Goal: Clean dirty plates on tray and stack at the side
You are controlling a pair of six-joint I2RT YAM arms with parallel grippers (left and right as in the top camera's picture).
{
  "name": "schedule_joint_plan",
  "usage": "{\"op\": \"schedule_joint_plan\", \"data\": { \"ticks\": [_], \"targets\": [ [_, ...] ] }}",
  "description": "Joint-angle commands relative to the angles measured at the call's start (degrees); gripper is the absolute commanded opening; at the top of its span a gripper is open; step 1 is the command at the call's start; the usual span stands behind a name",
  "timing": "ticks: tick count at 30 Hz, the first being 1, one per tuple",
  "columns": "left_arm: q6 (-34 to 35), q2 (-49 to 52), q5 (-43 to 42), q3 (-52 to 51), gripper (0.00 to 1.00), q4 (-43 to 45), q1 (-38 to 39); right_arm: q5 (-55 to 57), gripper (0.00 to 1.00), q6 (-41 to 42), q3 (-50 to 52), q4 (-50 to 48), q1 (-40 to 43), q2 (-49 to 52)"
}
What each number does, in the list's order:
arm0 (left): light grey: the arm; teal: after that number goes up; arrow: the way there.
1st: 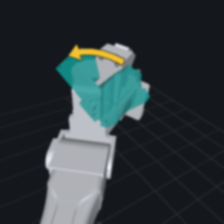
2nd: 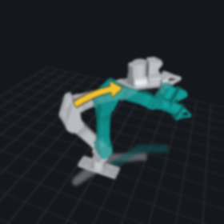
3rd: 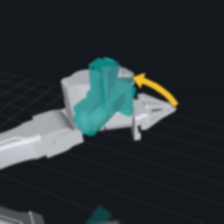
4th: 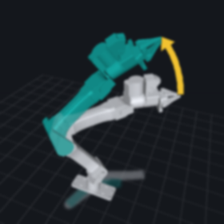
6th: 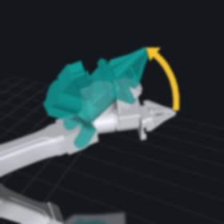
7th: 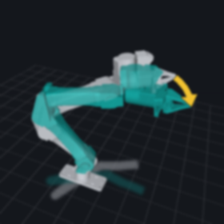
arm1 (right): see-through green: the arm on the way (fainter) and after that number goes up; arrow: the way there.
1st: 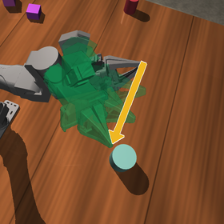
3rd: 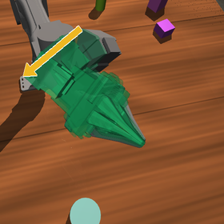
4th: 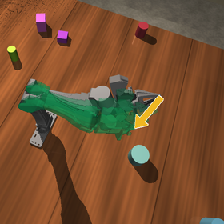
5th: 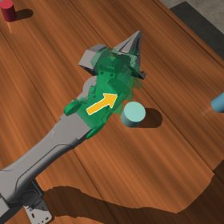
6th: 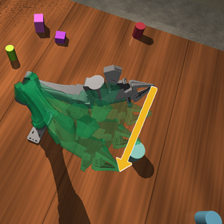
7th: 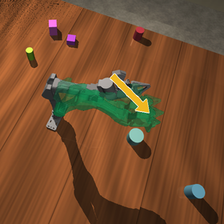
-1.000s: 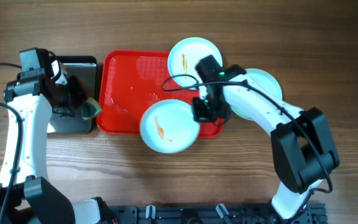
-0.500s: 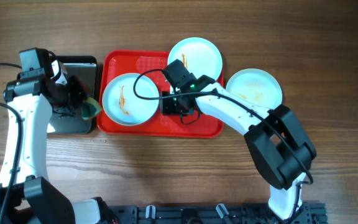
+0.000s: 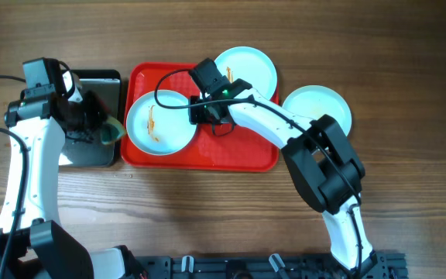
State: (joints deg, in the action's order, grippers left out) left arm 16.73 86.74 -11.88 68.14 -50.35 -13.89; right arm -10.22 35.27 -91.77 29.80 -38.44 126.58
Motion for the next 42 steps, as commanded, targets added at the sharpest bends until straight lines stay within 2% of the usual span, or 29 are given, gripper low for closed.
{"op": "schedule_joint_plan", "data": {
  "ticks": [1,4,10,11,12,17,20,27,31,34,37,39,42],
  "targets": [
    [-0.9,0.4,-0.1,1.1,0.04,2.1,0.7,2.0,0.25,0.4,-1.4,0.3,0.0,1.5],
    [-0.9,1.2,-0.1,1.1,0.04,4.7,3.1,1.8,0.21,2.8,-1.4,0.7,0.0,2.5],
    [1.6,7.2,-0.1,1.1,0.04,9.3,7.7,-3.2,0.21,2.9,-1.4,0.9,0.0,4.1],
    [1.7,9.1,-0.1,1.1,0.04,10.4,8.3,-3.5,0.09,2.9,-1.4,1.2,0.0,4.1],
    [1.7,10.6,-0.1,1.1,0.04,11.3,8.7,-3.8,0.04,2.9,-1.4,1.9,0.1,4.1],
    [1.4,16.5,-0.1,1.1,0.04,15.9,10.9,-7.7,0.04,2.4,-1.4,4.6,1.7,4.1],
    [-1.5,19.8,-0.1,1.1,0.04,20.1,12.5,-8.5,0.04,2.3,-1.4,5.7,2.6,4.1],
    [-14.7,28.0,0.4,1.1,0.04,25.9,16.0,-8.5,0.04,1.7,-1.4,5.9,2.8,4.1],
    [-15.1,29.8,-0.2,1.1,0.04,22.2,17.2,-8.5,0.04,1.2,-1.4,5.9,2.8,4.1],
    [-21.3,29.8,-10.7,1.1,0.04,13.4,18.0,-8.5,0.04,1.2,-1.4,5.8,2.8,4.1],
    [-26.2,29.8,-14.9,1.1,0.04,3.3,18.1,-8.5,0.04,1.2,-1.4,5.8,2.8,4.1],
    [-26.5,29.8,-14.9,1.1,0.04,2.1,18.1,-8.5,0.04,1.1,-1.4,5.8,2.8,4.1],
    [-25.4,29.9,-14.8,1.1,0.04,4.8,18.1,-8.7,0.04,1.1,-1.4,5.7,2.8,4.1]
  ]
}}
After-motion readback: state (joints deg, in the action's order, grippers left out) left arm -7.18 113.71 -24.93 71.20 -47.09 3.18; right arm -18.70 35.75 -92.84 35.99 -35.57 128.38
